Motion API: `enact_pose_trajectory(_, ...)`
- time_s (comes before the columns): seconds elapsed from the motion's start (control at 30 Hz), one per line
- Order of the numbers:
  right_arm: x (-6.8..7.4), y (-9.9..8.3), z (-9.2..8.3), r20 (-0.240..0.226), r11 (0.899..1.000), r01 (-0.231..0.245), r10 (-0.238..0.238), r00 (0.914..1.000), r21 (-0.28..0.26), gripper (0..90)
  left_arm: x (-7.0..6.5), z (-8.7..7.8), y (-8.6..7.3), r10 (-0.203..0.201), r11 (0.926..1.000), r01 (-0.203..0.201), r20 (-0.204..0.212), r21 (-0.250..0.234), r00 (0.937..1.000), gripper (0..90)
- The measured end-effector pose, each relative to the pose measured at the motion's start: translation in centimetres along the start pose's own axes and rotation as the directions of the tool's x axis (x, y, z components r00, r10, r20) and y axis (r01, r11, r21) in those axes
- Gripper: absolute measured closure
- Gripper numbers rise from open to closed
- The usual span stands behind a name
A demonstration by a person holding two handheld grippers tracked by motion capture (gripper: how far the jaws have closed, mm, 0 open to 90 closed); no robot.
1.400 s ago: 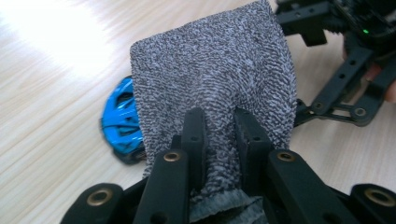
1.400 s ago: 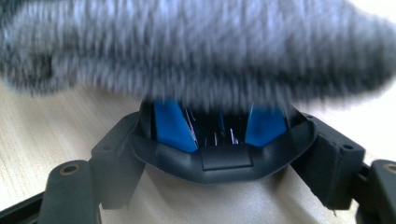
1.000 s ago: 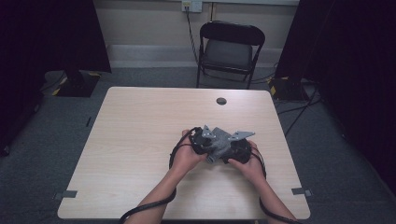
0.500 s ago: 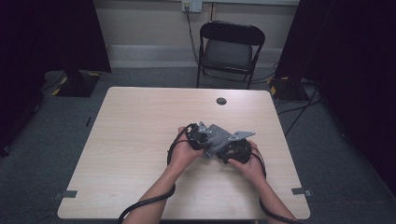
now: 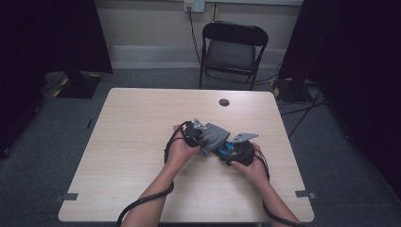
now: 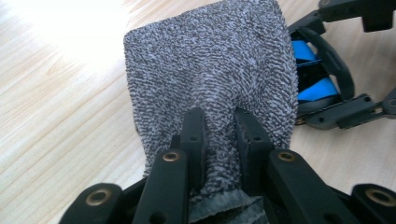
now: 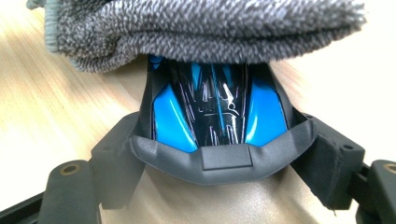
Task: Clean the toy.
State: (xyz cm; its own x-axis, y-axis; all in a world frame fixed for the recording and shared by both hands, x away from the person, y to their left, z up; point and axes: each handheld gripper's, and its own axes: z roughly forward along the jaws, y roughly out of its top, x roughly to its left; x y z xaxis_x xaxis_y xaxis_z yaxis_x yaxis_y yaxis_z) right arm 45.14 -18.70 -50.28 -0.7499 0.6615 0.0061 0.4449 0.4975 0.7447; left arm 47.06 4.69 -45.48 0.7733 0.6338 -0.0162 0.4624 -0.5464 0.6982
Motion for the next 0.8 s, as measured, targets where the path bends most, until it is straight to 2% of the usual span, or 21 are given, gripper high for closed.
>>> enact_pose_trajectory(0.03, 0.0, 0.0, 0.0, 0.000, 1.000, 0.000, 0.000, 1.0000, 0.000, 23.2, 0.2, 0.0, -0.1, -0.013, 0.9999, 0.013, 0.000, -0.001, 0.9999, 76.0)
enact_pose_trajectory(0.13, 0.0, 0.0, 0.0, 0.000, 1.000, 0.000, 0.000, 1.0000, 0.000, 23.2, 0.5, 0.0, -0.1, -0.011, 0.9999, 0.011, -0.006, 0.004, 0.9999, 75.9)
enact_pose_trajectory(0.57, 0.0, 0.0, 0.0, 0.000, 1.000, 0.000, 0.000, 1.0000, 0.000, 23.2, 2.3, 0.0, -0.7, -0.069, 0.9975, 0.069, -0.042, 0.011, 0.9968, 75.9)
enact_pose_trajectory(0.8, 0.0, 0.0, 0.0, 0.000, 1.000, 0.000, 0.000, 1.0000, 0.000, 23.2, 3.0, -0.2, -1.1, -0.080, 0.9964, 0.082, -0.065, 0.020, 0.9946, 76.0)
